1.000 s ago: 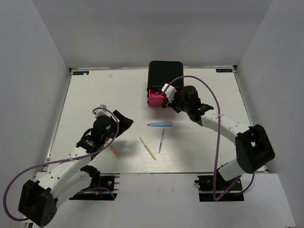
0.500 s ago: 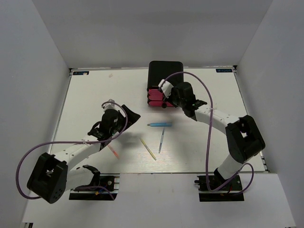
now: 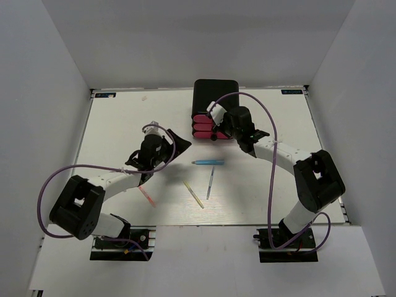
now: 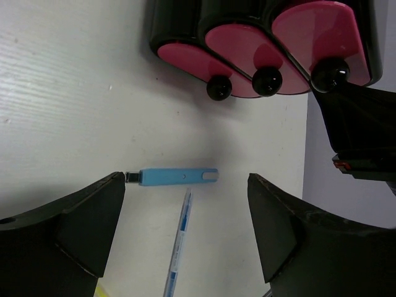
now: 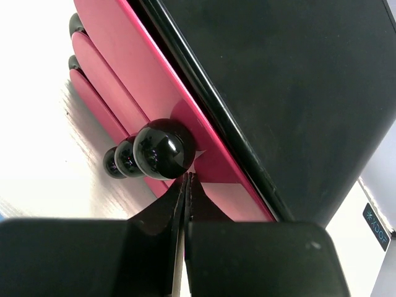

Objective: Sort the stationery into containers
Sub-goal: Close the drawer in the storage box, then open the drawer in the storage box.

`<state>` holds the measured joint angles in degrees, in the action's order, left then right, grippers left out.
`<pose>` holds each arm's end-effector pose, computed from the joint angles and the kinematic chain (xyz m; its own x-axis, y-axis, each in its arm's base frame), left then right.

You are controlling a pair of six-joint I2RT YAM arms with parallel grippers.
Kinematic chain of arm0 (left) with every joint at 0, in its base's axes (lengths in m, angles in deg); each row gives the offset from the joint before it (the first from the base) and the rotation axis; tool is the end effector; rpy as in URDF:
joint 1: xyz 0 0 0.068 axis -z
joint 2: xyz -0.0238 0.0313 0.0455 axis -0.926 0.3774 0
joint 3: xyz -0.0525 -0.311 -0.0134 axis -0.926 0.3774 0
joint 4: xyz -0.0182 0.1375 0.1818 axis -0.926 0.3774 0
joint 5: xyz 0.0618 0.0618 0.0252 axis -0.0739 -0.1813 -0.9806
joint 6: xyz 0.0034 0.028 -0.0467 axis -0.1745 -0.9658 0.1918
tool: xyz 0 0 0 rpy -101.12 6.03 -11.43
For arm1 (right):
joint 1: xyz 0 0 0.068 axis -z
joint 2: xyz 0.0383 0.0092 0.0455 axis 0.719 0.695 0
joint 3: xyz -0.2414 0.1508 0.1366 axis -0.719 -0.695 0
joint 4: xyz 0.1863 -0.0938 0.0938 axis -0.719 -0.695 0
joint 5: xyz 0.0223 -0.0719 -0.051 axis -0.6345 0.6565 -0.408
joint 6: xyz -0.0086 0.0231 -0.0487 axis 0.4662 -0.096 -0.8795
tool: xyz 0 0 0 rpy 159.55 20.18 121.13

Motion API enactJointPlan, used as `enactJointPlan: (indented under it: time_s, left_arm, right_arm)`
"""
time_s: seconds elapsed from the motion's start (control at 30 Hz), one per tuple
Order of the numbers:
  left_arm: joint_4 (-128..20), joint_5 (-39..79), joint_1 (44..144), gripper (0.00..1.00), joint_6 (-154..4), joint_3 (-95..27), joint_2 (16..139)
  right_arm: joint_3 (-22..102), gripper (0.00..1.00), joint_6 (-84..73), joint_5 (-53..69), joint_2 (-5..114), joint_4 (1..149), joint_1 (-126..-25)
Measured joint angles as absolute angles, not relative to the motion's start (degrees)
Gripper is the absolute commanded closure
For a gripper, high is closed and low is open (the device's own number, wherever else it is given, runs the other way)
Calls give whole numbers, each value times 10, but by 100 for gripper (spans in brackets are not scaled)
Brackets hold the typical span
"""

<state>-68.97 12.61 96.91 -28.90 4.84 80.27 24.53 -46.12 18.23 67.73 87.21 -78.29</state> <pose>0.2133 -0.1194 0.2591 -0.6369 -0.6083 -0.4737 -0.0694 0.6571 -0.7506 0.2984 0.1868 0.3132 0.0124 -0.6456 -0.7636 -0.5890 0.6124 -0.5273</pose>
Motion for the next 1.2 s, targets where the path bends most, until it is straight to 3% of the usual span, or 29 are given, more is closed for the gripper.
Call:
enactJointPlan:
  time_s: [0.17,0.6,0.67,0.7,0.73,0.8,0.87,0.97,1.2]
  left_arm:
    - [-710,136,976,18,-295,9,850]
    - [-719,146,1008,22,-308,-76,945]
    - [-720,143,1015,24,-311,-96,961]
    - [-721,141,1018,27,-311,-106,969]
    - [-720,138,1023,29,-312,-117,978]
    - [-724,133,1031,38,-313,-138,998]
    - [-728,128,1038,45,-313,-156,1018]
    - [-728,121,1048,45,-315,-187,1056]
    - [-726,104,1064,36,-309,-223,1109]
  right_arm:
    - [245,100,-462,187,677,872,-783]
    - [242,100,-460,184,672,871,-782]
    - [229,94,-453,176,655,862,-782]
    - [220,86,-445,166,641,856,-782]
    - [208,70,-437,159,624,851,-782]
    - [182,61,-417,146,583,836,-779]
    - [163,61,-397,134,542,824,-775]
    - [134,60,-369,124,487,814,-766]
    - [80,60,-339,115,419,794,-745]
